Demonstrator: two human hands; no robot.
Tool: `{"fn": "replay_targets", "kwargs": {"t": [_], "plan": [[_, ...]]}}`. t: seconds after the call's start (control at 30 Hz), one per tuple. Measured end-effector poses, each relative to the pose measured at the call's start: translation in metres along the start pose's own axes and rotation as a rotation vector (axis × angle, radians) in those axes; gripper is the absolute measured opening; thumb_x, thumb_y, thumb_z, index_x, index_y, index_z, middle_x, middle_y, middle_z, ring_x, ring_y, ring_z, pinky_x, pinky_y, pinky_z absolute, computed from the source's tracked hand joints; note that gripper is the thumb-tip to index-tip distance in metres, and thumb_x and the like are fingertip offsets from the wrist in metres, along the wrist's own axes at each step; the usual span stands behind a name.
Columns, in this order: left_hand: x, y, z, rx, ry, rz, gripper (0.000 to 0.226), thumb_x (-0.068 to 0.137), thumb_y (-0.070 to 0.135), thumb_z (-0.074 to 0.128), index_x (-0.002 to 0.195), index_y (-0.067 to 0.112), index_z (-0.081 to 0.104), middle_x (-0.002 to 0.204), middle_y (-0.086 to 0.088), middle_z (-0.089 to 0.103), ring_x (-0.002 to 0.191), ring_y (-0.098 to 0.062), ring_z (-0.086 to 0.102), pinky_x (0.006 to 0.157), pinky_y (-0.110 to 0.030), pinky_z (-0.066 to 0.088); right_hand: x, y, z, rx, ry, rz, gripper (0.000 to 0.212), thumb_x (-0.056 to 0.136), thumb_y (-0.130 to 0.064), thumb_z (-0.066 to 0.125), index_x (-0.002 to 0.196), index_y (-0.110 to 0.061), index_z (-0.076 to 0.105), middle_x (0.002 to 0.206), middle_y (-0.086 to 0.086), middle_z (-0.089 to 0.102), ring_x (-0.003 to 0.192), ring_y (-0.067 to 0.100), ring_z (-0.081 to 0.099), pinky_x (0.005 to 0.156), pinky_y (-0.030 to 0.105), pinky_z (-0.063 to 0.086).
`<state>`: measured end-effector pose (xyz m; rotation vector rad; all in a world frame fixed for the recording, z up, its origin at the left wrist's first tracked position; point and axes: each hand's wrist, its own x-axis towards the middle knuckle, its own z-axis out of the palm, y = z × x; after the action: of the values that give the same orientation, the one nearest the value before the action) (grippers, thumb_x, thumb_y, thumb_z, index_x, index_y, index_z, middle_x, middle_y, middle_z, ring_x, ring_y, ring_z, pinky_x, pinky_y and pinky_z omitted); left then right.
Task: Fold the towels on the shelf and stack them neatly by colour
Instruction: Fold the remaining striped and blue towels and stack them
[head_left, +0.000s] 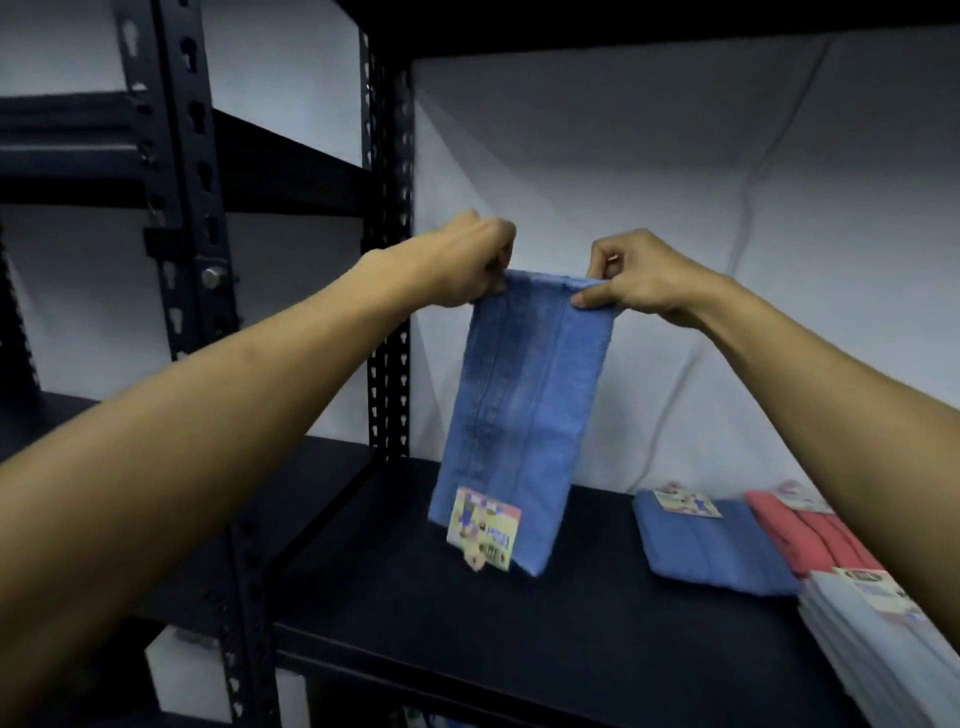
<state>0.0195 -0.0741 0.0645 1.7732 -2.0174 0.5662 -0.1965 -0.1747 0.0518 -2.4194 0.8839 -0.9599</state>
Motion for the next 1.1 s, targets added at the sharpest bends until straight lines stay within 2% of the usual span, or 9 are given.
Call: {"fn": "replay_targets", "kwargs": {"t": [0.17, 0.3, 0.47, 0.53, 0.63, 0.77, 0.9, 1.0, 1.1], "plan": [[0.021, -0.004, 0.006, -0.020, 0.204, 0.036, 0.012, 0.096, 0.011, 0.058, 0.108, 0.008, 0.056, 0.096, -0.013, 0.067, 0.091, -0.035, 0.060, 0.072, -0.040, 0.048, 0.014, 0.001, -0.012, -0.173, 0.220, -0.083, 0.038, 0.080, -0.017, 0.082, 0.067, -0.016, 0.046, 0.071, 0.003, 0.050, 0.062, 0.016, 0.040, 0.053, 0.029, 0.031], [-0.018, 0.000, 0.044, -0.086, 0.185, 0.072, 0.015, 0.096, 0.014, 0.062, 0.110, 0.010, 0.056, 0.098, -0.012, 0.073, 0.093, -0.033, 0.062, 0.079, -0.039, 0.050, -0.022, 0.021, 0.009, -0.269, 0.149, -0.150, 0.040, 0.079, -0.018, 0.082, 0.066, -0.021, 0.044, 0.085, 0.014, 0.069, 0.074, 0.026, 0.055, 0.068, 0.040, 0.047], [-0.126, 0.013, 0.125, -0.160, 0.027, 0.175, 0.011, 0.100, 0.026, 0.057, 0.107, 0.021, 0.050, 0.079, -0.002, 0.067, 0.072, -0.026, 0.065, 0.063, -0.043, 0.051, -0.131, 0.067, 0.082, -0.163, -0.086, -0.211, 0.026, 0.082, -0.016, 0.069, 0.072, -0.021, 0.046, 0.079, -0.006, 0.066, 0.073, 0.018, 0.060, 0.066, 0.042, 0.049], [-0.170, 0.024, 0.142, -0.171, -0.057, 0.208, 0.011, 0.099, 0.025, 0.059, 0.107, 0.019, 0.052, 0.081, 0.000, 0.064, 0.072, -0.026, 0.063, 0.062, -0.042, 0.048, -0.178, 0.082, 0.108, -0.094, -0.158, -0.196, 0.016, 0.085, -0.017, 0.063, 0.081, -0.022, 0.049, 0.074, -0.007, 0.057, 0.064, 0.010, 0.051, 0.059, 0.036, 0.044], [-0.225, 0.036, 0.165, -0.276, -0.086, 0.236, 0.015, 0.100, 0.029, 0.058, 0.111, 0.020, 0.055, 0.092, 0.005, 0.063, 0.076, -0.019, 0.063, 0.064, -0.037, 0.051, -0.232, 0.099, 0.143, 0.022, -0.239, -0.206, 0.023, 0.093, -0.015, 0.069, 0.109, -0.029, 0.062, 0.089, -0.010, 0.059, 0.077, 0.012, 0.057, 0.069, 0.030, 0.047], [-0.278, 0.044, 0.182, -0.331, -0.095, 0.224, 0.018, 0.104, 0.034, 0.052, 0.116, 0.021, 0.058, 0.096, 0.006, 0.062, 0.081, -0.013, 0.063, 0.068, -0.035, 0.054, -0.278, 0.106, 0.165, -0.049, -0.202, -0.349, 0.009, 0.093, -0.017, 0.068, 0.102, -0.016, 0.072, 0.103, -0.009, 0.060, 0.094, 0.012, 0.057, 0.079, 0.029, 0.044], [-0.305, 0.050, 0.187, -0.340, -0.081, 0.237, 0.025, 0.104, 0.030, 0.054, 0.120, 0.014, 0.063, 0.117, 0.005, 0.066, 0.103, -0.012, 0.066, 0.082, -0.033, 0.056, -0.301, 0.111, 0.174, -0.194, -0.169, -0.518, 0.020, 0.096, -0.022, 0.062, 0.111, -0.013, 0.073, 0.119, -0.004, 0.067, 0.107, 0.014, 0.064, 0.088, 0.027, 0.045], [-0.307, 0.050, 0.185, -0.472, -0.058, 0.149, 0.026, 0.101, 0.035, 0.059, 0.119, 0.018, 0.068, 0.117, 0.011, 0.067, 0.104, -0.005, 0.066, 0.083, -0.029, 0.055, -0.307, 0.110, 0.174, -0.108, -0.172, -0.452, 0.030, 0.100, -0.027, 0.060, 0.123, -0.010, 0.070, 0.123, -0.004, 0.069, 0.117, 0.009, 0.063, 0.094, 0.031, 0.052], [-0.294, 0.053, 0.178, -0.652, 0.003, 0.004, 0.020, 0.097, 0.034, 0.068, 0.110, 0.021, 0.075, 0.103, 0.015, 0.072, 0.094, -0.005, 0.070, 0.078, -0.028, 0.055, -0.304, 0.102, 0.163, 0.051, -0.186, -0.325, 0.026, 0.100, -0.021, 0.063, 0.123, -0.011, 0.070, 0.114, -0.005, 0.069, 0.104, 0.012, 0.066, 0.085, 0.028, 0.053]]}}
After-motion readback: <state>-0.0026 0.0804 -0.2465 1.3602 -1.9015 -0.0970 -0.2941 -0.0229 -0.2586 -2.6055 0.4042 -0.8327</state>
